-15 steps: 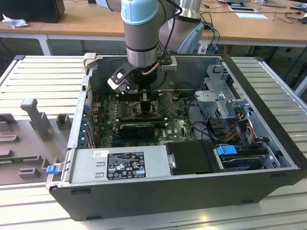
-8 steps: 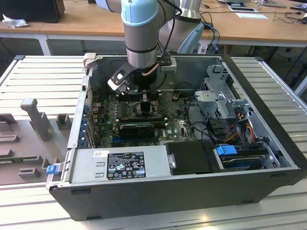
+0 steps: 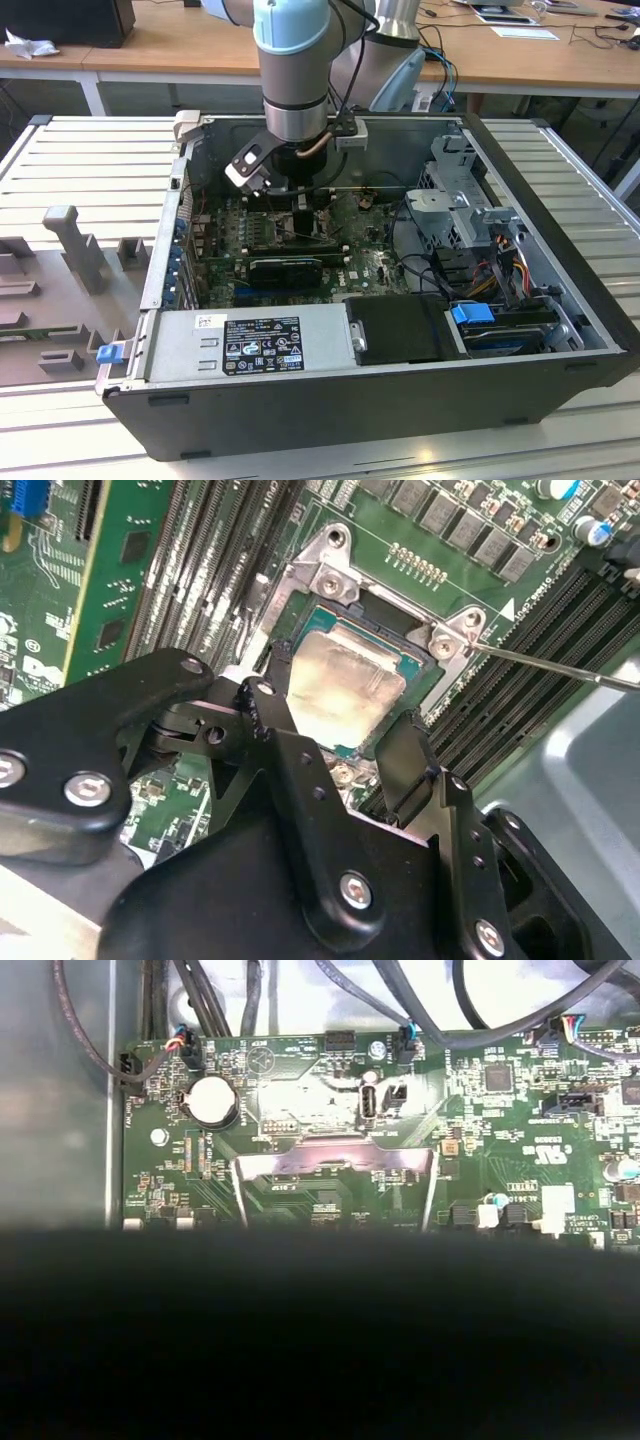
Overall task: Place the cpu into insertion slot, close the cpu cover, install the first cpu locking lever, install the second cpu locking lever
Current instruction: 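Place the cpu into insertion slot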
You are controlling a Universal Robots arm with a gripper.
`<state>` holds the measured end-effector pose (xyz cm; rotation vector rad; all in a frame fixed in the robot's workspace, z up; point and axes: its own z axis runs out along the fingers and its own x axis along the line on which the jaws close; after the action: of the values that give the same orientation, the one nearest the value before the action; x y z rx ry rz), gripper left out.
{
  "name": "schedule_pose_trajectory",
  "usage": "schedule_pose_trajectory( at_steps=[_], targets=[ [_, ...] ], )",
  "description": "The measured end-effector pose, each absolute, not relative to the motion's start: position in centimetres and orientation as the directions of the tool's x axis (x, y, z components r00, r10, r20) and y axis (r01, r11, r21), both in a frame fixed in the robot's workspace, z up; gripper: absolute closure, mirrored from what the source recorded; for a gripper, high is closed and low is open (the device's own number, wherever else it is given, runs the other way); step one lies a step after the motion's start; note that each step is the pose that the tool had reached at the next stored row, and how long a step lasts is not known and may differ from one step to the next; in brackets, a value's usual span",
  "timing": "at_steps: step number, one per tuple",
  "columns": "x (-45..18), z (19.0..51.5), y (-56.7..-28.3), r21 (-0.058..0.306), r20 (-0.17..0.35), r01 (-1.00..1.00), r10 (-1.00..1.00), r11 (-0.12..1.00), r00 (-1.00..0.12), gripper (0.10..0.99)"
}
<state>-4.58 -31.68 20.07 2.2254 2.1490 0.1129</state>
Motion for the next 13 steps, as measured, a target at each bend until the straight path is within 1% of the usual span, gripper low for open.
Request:
schedule_pose_trajectory(
  at_steps=[4,11,12,13],
  targets=[
    [-4.6,20.1,-31.6,0.083,0.021,0.996,0.999,-0.034,0.032,0.478],
    [-4.6,21.3,-31.6,0.084,0.016,0.996,0.999,-0.034,0.032,0.478],
    [-4.6,21.4,-31.6,0.084,0.015,0.996,0.999,-0.033,0.032,0.490],
    [-4.6,21.5,-31.6,0.084,0.015,0.996,0.999,-0.033,0.032,0.561]
  ],
)
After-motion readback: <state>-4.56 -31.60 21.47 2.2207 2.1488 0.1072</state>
